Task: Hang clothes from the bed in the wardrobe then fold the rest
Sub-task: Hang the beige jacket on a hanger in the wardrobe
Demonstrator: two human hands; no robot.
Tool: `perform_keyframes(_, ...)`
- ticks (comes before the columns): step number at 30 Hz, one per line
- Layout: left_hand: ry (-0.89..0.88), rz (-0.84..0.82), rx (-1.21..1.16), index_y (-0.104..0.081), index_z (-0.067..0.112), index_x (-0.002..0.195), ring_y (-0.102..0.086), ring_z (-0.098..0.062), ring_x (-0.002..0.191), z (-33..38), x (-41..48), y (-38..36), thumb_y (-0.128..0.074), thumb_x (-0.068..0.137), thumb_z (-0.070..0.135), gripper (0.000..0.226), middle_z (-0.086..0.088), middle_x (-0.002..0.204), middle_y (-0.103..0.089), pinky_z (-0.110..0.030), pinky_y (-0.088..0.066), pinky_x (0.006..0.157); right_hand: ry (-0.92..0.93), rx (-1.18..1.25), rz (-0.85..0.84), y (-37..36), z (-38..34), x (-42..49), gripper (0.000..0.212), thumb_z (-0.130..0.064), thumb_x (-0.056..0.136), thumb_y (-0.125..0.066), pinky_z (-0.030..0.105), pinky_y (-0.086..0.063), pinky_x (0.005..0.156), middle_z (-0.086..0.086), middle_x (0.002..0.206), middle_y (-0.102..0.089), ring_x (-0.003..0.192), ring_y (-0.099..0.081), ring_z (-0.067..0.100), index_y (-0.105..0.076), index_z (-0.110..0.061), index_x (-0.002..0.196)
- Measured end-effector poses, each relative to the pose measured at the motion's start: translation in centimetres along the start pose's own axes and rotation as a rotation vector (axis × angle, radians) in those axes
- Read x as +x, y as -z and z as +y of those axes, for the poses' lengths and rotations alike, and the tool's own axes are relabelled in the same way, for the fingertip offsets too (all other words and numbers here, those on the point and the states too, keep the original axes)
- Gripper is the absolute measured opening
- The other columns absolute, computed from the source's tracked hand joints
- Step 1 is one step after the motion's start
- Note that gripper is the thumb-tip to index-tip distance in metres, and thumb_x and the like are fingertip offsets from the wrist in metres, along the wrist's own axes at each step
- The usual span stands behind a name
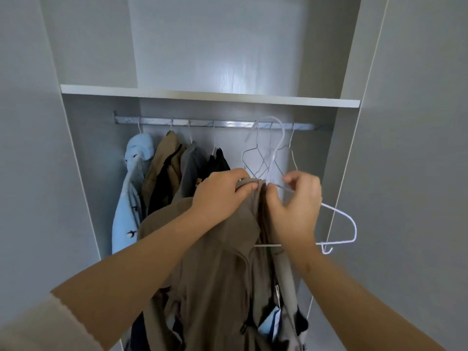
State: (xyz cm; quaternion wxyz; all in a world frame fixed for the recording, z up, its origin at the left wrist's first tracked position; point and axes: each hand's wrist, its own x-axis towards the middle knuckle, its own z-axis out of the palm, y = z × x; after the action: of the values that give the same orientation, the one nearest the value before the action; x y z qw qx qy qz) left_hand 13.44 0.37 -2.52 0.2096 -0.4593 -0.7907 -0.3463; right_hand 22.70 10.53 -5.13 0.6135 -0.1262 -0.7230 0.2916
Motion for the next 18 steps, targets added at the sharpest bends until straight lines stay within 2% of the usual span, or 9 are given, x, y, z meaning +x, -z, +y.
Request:
perform_keyframes(2, 0.058, 0.043, -0.044, -0.061, 0.023, 0.097, -0.061, -0.016, 0.085, -0.4, 0.2, 0.3, -0.056, 0.089, 0.037, 0.017, 0.004, 0.089, -0.067, -0.036, -0.049, 0.074, 0.08, 0.077, -0.073, 0.1, 0.6, -1.5, 0.02, -0.013, 0.076, -0.06, 0.022, -0.036, 0.069, -0.01, 0.079, -0.041, 0.072, -0.042, 0.004, -0.044, -0.026, 0.075)
perform_keyframes(4, 0.061, 0.093, -0.076, -0.061, 0.025, 0.101, -0.061, -0.013, 0.083, -0.8, 0.4, 0.9, -0.057, 0.089, 0.035, 0.016, 0.01, 0.091, -0.066, -0.032, -0.048, 0.072, 0.292, 0.044, -0.25, 0.7, 1.6, -3.0, 0.014, -0.017, 0.077, -0.054, 0.017, -0.032, 0.055, -0.007, 0.069, -0.043, 0.061, -0.041, 0.007, -0.045, -0.019, 0.066)
perform_keyframes(6, 0.032, 0.143, -0.085, -0.062, 0.025, 0.104, -0.059, -0.011, 0.084, -1.2, 0.7, 1.6, -0.057, 0.09, 0.032, 0.016, 0.011, 0.092, -0.064, -0.03, -0.047, 0.073, 0.519, -0.067, -0.413, 1.1, 2.7, -4.1, 0.02, -0.019, 0.076, -0.05, 0.016, -0.027, 0.048, -0.001, 0.056, -0.045, 0.05, -0.038, 0.012, -0.046, -0.01, 0.058)
perform_keyframes(7, 0.018, 0.158, -0.088, -0.063, 0.025, 0.105, -0.058, -0.008, 0.085, -1.4, 0.9, 2.1, -0.057, 0.09, 0.03, 0.017, 0.014, 0.091, -0.063, -0.028, -0.046, 0.075, 0.533, -0.14, -0.488, 1.1, 3.4, -4.3, 0.023, -0.021, 0.076, -0.049, 0.014, -0.025, 0.045, -0.001, 0.052, -0.045, 0.045, -0.037, 0.011, -0.046, -0.01, 0.056)
perform_keyframes(9, -0.02, 0.173, -0.121, -0.064, 0.025, 0.105, -0.053, 0.0, 0.088, -1.6, 1.3, 3.0, -0.057, 0.091, 0.028, 0.016, 0.025, 0.088, -0.057, -0.02, -0.041, 0.077, 0.374, -0.309, -0.637, 0.7, 4.5, -4.5, 0.022, -0.025, 0.082, -0.048, 0.016, -0.029, 0.048, -0.005, 0.057, -0.048, 0.049, -0.046, 0.015, -0.048, -0.014, 0.063)
perform_keyframes(11, -0.068, 0.183, -0.168, -0.062, 0.03, 0.1, -0.051, 0.006, 0.088, -1.5, 1.5, 3.9, -0.058, 0.09, 0.026, 0.012, 0.03, 0.086, -0.054, -0.01, -0.039, 0.078, -0.031, -0.386, -0.874, 0.1, 5.4, -4.5, 0.012, -0.032, 0.087, -0.052, 0.02, -0.035, 0.064, -0.007, 0.085, -0.056, 0.077, -0.056, 0.016, -0.054, -0.021, 0.091)
perform_keyframes(13, -0.106, 0.188, -0.198, -0.059, 0.035, 0.096, -0.051, 0.007, 0.089, -1.3, 1.7, 4.8, -0.059, 0.09, 0.025, 0.012, 0.031, 0.087, -0.055, -0.004, -0.037, 0.08, -0.297, -0.333, -1.083, -1.0, 6.4, -4.8, 0.03, -0.029, 0.086, -0.055, 0.023, -0.038, 0.075, -0.001, 0.11, -0.059, 0.101, -0.058, 0.021, -0.055, -0.02, 0.115)
perform_keyframes(16, -0.117, 0.236, -0.204, -0.058, 0.035, 0.095, -0.054, 0.002, 0.085, -1.5, 1.9, 6.1, -0.06, 0.089, 0.025, 0.012, 0.03, 0.087, -0.057, -0.002, -0.037, 0.079, -0.297, -0.479, -1.287, -2.7, 6.8, -5.6, 0.025, -0.016, 0.09, -0.047, 0.023, -0.04, 0.074, 0.011, 0.111, -0.063, 0.101, -0.06, 0.027, -0.059, -0.005, 0.109)
perform_keyframes(18, -0.105, 0.274, -0.172, -0.058, 0.035, 0.093, -0.054, 0.008, 0.081, -2.1, 1.8, 7.3, -0.061, 0.089, 0.022, 0.014, 0.03, 0.085, -0.055, 0.001, -0.035, 0.077, -0.368, -0.505, -1.331, -3.2, 7.9, -5.4, 0.026, -0.01, 0.091, -0.043, 0.024, -0.041, 0.073, 0.014, 0.111, -0.063, 0.099, -0.06, 0.027, -0.06, 0.0, 0.109)
